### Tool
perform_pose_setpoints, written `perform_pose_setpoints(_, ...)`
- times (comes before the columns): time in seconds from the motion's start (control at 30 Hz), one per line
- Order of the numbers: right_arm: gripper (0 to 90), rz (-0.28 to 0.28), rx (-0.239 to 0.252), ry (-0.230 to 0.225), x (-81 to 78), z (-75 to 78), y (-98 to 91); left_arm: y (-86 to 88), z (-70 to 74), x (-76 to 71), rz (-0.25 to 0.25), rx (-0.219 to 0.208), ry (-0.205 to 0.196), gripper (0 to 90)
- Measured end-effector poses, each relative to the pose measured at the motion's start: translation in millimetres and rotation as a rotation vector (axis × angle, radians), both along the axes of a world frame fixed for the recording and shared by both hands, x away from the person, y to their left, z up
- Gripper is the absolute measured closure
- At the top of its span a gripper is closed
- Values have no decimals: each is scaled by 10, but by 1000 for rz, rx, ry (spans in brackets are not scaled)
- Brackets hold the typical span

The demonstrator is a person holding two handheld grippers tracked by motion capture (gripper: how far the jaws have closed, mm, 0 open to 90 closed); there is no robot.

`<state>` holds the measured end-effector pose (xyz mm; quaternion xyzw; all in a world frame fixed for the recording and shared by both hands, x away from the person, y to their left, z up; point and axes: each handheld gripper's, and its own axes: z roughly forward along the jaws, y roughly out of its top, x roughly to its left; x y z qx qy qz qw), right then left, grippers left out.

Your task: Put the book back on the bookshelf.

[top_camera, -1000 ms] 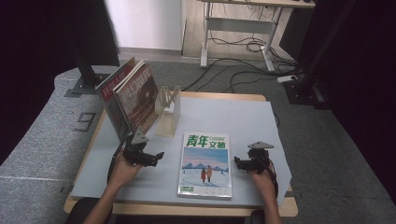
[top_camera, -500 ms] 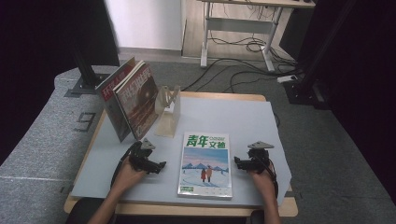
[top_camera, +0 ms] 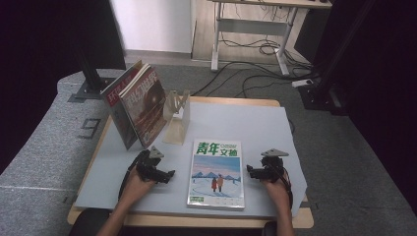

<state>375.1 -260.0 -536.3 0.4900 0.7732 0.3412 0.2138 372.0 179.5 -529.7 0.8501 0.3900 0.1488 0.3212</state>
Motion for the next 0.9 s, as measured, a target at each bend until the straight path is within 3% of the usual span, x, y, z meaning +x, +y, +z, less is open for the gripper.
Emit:
perform_pose_setpoints(0.5,107,-1,4,1,0,8,-3,-13,12,-21,6,-1,0,13)
perform_pose_setpoints(0.63,128,0,35,9,-13,38,-30,-115,20,-65,-40,2,6,0)
perform_pose_setpoints(0.73,127,3,52,-8,-40,107,-32,-211,33,-101,-79,-19,12,0)
perform_pose_setpoints(0.9,122,45,93,-10,-70,198,56,-320,23,-142,-117,16,19,0)
